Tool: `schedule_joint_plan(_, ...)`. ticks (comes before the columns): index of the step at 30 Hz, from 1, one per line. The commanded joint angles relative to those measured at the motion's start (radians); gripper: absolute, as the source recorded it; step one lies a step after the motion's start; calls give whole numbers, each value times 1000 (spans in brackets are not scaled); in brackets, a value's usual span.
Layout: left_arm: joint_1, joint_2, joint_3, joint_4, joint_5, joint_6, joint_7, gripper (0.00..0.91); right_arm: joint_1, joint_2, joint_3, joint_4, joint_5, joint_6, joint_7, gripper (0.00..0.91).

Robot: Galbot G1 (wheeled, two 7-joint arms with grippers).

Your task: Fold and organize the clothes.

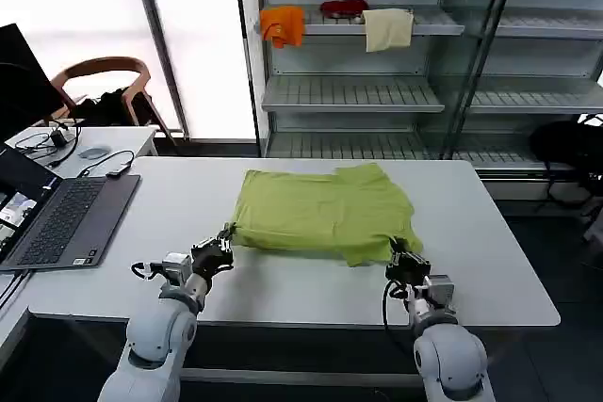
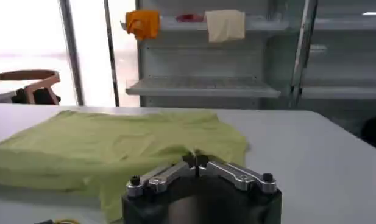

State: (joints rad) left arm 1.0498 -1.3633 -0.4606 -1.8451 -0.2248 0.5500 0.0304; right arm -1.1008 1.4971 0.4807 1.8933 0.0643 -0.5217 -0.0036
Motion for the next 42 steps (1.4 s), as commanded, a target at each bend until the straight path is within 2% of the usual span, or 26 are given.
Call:
schedule_joint_plan(1,-92,-4,8,114,4,-8,-8,0,137,3,-5,-139,-7,-7,3,0)
schedule_joint_plan(8,-125,-6,27,185,38,-14,-4,10,195,4,-11,-207,-38,-16,-8,0)
schedule_joint_plan(9,-129,-8,30,191,42,-16,-4,20,202,5,-11,-215,-42,-16,-10,71)
schedule_joint_plan(10,-131,-10,30,200,47,-17,-2,554,208,6,-10,-225,-49,-15,-12,907)
schedule_joint_plan(11,-133,-12,31,207,51,-18,-2,907,213,7,-11,-232,-49,-16,-12,907)
schedule_joint_plan(19,-146,-15,29,219,87,-36,-4,907,271,35,0,-288,-55,19,2,907)
schedule_joint_plan(26,-162,-8,13,185,83,-30,-6,907,314,27,9,-318,-59,16,10,907)
schedule_joint_plan(34,-113,3,3,102,27,-9,-5,907,269,-21,61,-248,-38,-17,-11,907)
schedule_joint_plan(39,-97,3,3,77,24,-6,-5,907,240,-35,82,-195,39,-26,-11,907)
schedule_joint_plan(42,-85,2,9,68,27,-1,-4,907,205,-45,87,-145,46,-53,-15,907)
